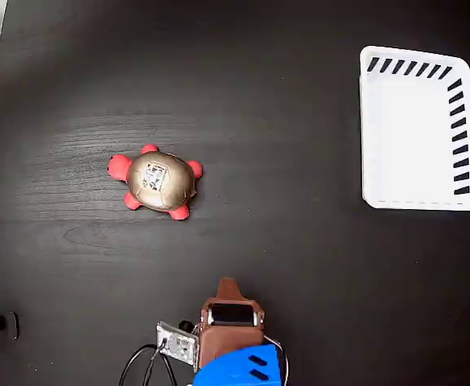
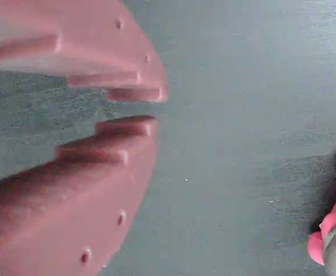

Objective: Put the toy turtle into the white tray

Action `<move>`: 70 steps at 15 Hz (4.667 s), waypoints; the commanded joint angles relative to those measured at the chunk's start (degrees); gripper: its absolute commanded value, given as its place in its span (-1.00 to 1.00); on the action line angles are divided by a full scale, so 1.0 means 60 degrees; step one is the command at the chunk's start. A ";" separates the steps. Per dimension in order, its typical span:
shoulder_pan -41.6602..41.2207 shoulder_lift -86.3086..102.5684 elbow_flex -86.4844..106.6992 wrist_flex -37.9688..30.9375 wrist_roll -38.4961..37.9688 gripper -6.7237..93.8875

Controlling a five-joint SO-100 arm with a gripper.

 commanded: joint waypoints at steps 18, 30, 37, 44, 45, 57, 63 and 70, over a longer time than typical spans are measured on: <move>-0.0659 0.0747 -0.0029 0.0103 -0.0469 -0.87; -0.1641 -0.6694 -0.4482 -0.1860 0.0645 -0.88; -0.1699 -1.2100 -0.9038 -0.1465 0.1392 -0.88; -0.2153 -1.5176 -1.1353 -0.0439 0.2505 -0.09; -0.2212 -1.5454 -1.1543 -0.0366 0.2725 0.00; -0.2798 -1.7681 -1.2466 -0.0146 0.3999 0.35; -0.2988 -1.8809 -1.2598 -0.0820 0.4644 0.35; -0.2930 -1.9951 -1.3418 -0.0806 0.4746 0.34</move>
